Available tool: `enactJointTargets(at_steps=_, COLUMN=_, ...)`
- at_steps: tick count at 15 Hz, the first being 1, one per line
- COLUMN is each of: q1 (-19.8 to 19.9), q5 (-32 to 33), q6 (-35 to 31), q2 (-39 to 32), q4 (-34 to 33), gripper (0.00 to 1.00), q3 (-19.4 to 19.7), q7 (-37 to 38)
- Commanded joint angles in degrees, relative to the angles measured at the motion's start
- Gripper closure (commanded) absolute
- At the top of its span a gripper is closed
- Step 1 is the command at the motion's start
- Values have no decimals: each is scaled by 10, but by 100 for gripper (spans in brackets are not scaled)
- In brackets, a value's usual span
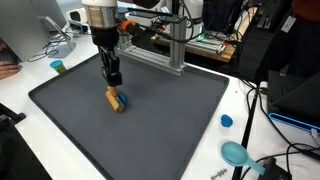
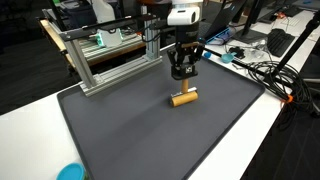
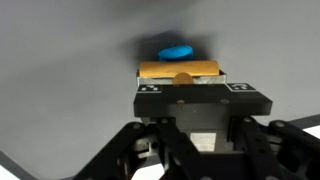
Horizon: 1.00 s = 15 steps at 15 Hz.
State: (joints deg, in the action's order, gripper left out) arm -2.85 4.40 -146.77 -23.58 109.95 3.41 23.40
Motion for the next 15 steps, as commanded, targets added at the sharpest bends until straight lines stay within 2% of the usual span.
enactJointTargets(at_steps=1, q1=-7, q5=-24, q6=-22, q2=-23, q4=-13, gripper=78, q3=8, q7=19)
enactJointTargets(at_steps=5, q1=-8, q5=-40, q6=-51, q2=-22, q4=-13, gripper=78, q3=16, q7=39)
enactJointTargets(at_steps=11, q1=2, q5=-28, q6=-75, q2=65, q4=32, gripper=78, q3=28, q7=-2)
enactJointTargets(at_steps=15, q1=1, q5=2, q6=10, q2=94, q4=32, gripper=78, q3=22, q7=-66)
